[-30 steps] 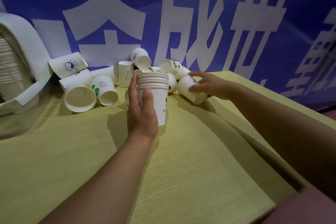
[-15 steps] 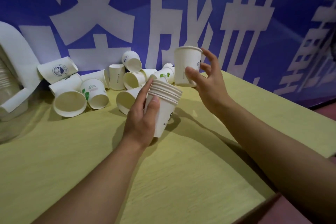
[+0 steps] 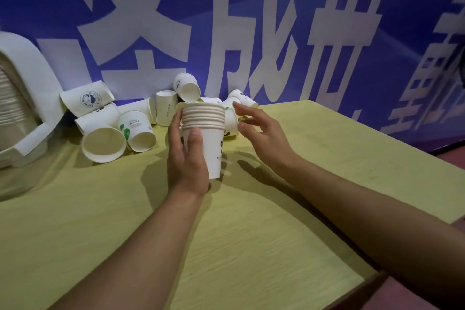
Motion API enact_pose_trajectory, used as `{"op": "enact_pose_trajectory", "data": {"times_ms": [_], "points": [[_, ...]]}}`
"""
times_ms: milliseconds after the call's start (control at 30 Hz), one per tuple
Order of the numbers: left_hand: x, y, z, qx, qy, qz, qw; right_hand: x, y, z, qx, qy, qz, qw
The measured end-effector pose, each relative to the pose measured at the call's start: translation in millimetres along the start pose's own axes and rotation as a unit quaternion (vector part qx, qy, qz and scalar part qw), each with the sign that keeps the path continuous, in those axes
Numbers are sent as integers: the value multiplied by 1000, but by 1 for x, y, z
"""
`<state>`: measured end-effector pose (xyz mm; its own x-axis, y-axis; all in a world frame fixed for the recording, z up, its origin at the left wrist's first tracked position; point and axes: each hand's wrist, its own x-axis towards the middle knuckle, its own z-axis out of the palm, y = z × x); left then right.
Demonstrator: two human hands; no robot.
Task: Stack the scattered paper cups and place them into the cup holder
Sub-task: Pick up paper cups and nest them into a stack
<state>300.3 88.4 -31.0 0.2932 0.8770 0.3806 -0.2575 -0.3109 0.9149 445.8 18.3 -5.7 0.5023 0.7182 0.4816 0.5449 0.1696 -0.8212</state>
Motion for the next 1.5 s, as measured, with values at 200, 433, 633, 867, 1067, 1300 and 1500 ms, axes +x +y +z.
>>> {"op": "enact_pose_trajectory", "data": {"times_ms": [200, 433, 633, 867, 1067, 1300, 1500], "points": [[1, 6, -4, -36, 89, -19, 995, 20, 19, 1, -269, -26, 5, 963], [3, 7, -5, -40, 97, -26, 994, 77, 9, 7, -475, -151, -51, 865], [4, 6, -6, -37, 100, -24, 994, 95, 7, -2, -518, -207, -26, 829], [3, 4, -6, -40, 67, -1, 997, 41, 14, -22, -277, -5, -14, 961], [-6, 6, -3, -28, -27, 46, 998, 15, -8, -29, -27, 103, -74, 992], [-12, 7, -3, 12, -159, 71, 985, 6, -28, -25, 67, 139, -103, 983], [-14, 8, -4, 18, -193, 66, 979, 1, -25, -20, 94, 115, -78, 986]]}}
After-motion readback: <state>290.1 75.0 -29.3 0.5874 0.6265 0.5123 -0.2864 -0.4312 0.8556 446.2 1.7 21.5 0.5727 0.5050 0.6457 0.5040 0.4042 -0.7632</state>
